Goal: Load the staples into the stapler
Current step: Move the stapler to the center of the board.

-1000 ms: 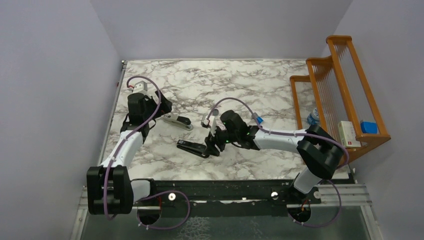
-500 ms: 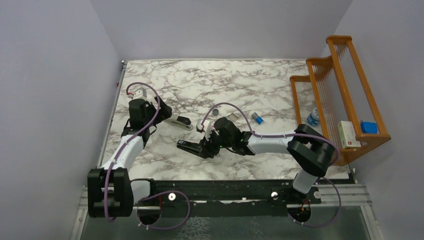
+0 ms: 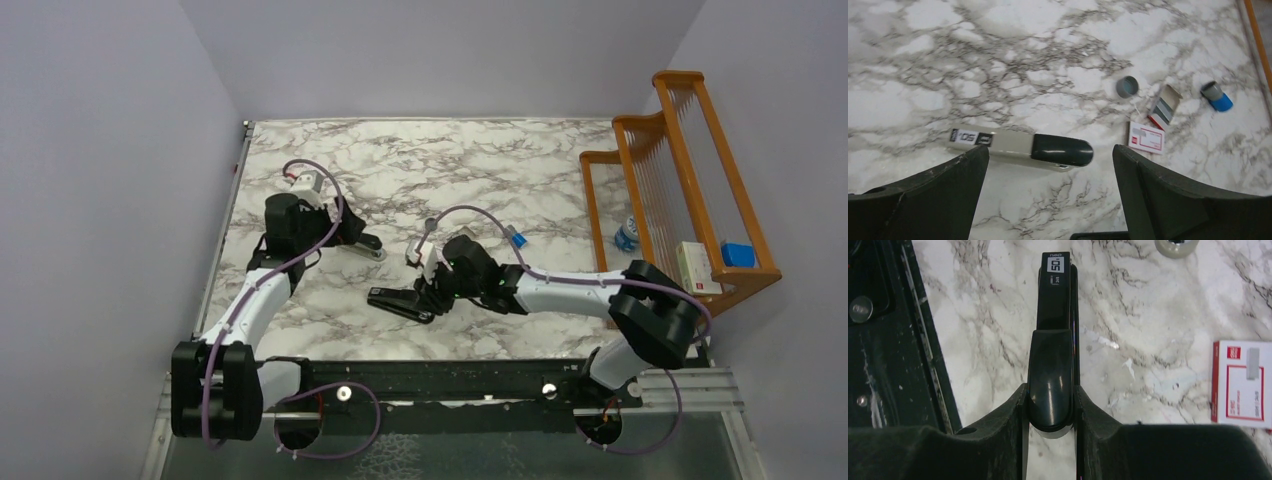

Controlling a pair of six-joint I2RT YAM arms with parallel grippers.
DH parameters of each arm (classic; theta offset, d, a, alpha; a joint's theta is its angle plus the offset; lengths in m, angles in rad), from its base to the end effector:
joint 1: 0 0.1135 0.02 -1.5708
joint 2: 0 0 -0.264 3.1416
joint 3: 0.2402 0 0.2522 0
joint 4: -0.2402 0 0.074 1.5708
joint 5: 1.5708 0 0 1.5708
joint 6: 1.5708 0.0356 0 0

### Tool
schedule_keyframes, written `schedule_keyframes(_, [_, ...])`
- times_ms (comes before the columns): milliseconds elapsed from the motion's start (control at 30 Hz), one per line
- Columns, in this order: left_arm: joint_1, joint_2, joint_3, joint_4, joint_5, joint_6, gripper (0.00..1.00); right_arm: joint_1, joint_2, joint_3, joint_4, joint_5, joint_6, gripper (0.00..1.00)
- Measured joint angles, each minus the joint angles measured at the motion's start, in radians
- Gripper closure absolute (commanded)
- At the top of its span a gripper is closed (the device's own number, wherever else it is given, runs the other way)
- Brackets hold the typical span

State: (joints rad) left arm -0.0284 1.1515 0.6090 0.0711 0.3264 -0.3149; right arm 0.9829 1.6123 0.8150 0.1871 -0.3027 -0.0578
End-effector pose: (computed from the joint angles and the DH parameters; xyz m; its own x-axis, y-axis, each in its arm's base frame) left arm 0.2488 -0.0185 0.2306 -0.5284 -0.2785 -0.8020 0.1565 0.8965 -0.4144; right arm 0.1761 0.2834 0.1821 -0.2636 -0.4949 -0.8280 -0.9466 0.2980 0.1232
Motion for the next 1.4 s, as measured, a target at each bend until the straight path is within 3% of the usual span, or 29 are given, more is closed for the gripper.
schedule_keyframes(167, [-0.102, -0.003, 0.024, 0.004, 0.181, 0.192, 0.13, 0.0, -0.157, -0.08, -0.096, 0.016, -0.041, 0.99])
schedule_keyframes(400, [-0.198, -0.06, 0.022, -0.064, 0.462, 0.558, 0.14, -0.001, -0.248, -0.099, -0.216, 0.01, -0.092, 0.99])
schedule_keyframes(567, [-0.291, -0.103, 0.009, -0.143, 0.573, 0.782, 0.17, -0.001, -0.251, -0.099, -0.25, 0.012, -0.092, 0.9])
schedule_keyframes(633, [-0.33, -0.1, 0.0, -0.18, 0.581, 0.844, 0.18, -0.001, -0.251, -0.1, -0.25, 0.017, -0.077, 0.82])
schedule_keyframes(1067, [-0.511, -0.013, -0.015, -0.325, 0.495, 1.09, 0.2, -0.001, -0.314, -0.169, -0.217, 0.059, 0.056, 0.54])
schedule_keyframes(1233, [-0.526, 0.038, -0.015, -0.334, 0.468, 1.138, 0.22, -0.001, -0.439, -0.2, -0.202, 0.078, 0.073, 0.46])
schedule_keyframes(1400, [-0.557, 0.111, -0.014, -0.342, 0.433, 1.177, 0.26, -0.002, -0.518, -0.2, -0.18, 0.089, 0.087, 0.45])
